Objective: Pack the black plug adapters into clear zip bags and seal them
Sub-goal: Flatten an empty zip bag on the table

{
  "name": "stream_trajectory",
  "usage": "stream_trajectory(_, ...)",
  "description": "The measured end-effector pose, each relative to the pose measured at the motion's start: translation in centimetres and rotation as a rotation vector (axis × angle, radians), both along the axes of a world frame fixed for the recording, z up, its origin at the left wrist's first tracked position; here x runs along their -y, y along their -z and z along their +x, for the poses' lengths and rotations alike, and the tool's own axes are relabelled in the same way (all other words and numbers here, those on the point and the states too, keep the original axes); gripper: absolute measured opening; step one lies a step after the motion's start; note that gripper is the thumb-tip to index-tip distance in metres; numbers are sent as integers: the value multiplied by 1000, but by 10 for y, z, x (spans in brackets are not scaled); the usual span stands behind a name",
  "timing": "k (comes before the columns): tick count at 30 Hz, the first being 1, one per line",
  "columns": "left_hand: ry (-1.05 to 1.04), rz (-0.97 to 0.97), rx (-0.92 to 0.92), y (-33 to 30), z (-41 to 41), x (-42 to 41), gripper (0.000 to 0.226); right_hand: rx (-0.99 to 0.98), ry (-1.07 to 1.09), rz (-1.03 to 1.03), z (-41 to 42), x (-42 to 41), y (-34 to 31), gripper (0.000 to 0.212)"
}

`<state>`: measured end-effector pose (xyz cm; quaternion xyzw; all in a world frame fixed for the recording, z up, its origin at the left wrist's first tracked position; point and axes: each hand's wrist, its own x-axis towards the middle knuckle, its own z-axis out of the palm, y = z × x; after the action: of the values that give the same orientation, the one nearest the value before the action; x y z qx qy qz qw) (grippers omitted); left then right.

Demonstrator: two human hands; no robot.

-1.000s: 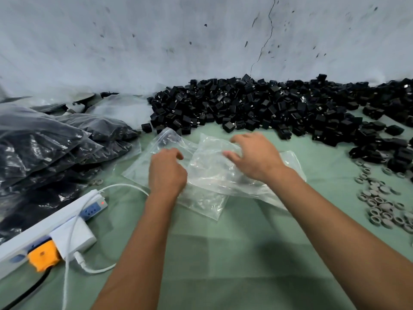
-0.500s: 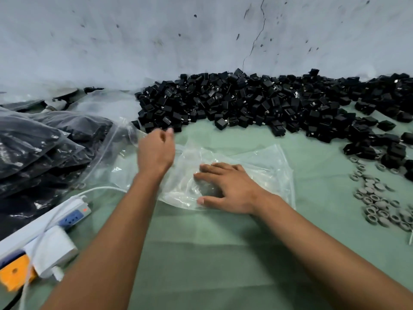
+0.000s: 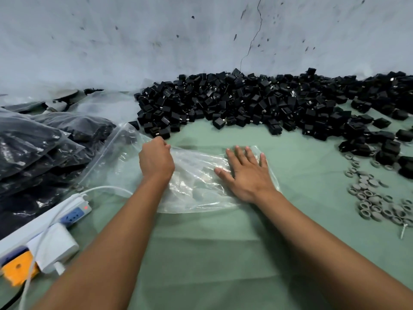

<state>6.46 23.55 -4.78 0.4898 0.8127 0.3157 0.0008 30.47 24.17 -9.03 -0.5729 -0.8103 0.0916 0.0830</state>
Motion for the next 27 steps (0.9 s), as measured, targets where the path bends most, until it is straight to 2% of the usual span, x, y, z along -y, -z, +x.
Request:
stream_trajectory(3, -10, 146, -209, -14, 39, 7, 29, -180, 107, 46, -7, -1, -7, 83)
stream_trajectory(5, 93, 261, -246, -19, 67, 12, 29, -351, 304, 261, -6, -8, -18, 65)
stream_trajectory(6, 153, 228, -229, -15, 76, 15, 31, -377, 416, 322, -2, -15, -24, 57)
stream_trajectory(7, 193, 145, -207, -8, 83, 18, 35, -367, 513, 291, 3, -24, -30, 53)
stream_trajectory(9, 219, -55, -179, 9, 84, 24, 48, -309, 621, 68, 11, -37, -37, 52)
stream_trajectory(10, 226, -122, -170, 17, 80, 27, 54, -294, 634, -26, 14, -41, -37, 52)
stream_trajectory(12, 244, -175, -162, 26, 73, 32, 63, -341, 632, -88, 18, -49, -35, 46)
stream_trajectory(14, 248, -210, -149, 33, 68, 36, 71, -459, 619, -81, 20, -55, -33, 39)
stream_trajectory(18, 182, -312, -95, 44, 57, 49, 84, -730, 666, -24, 28, -56, -32, 41)
stream_trajectory(22, 135, -423, -21, 38, 60, 55, 90, -798, 719, -84, 28, -52, -31, 30)
stream_trajectory(24, 129, -377, -8, 29, 60, 49, 86, -858, 652, -178, 26, -52, -39, 21)
stream_trajectory(27, 155, -189, -106, 15, 46, 33, 67, -963, 561, -283, 24, -52, -54, 31)
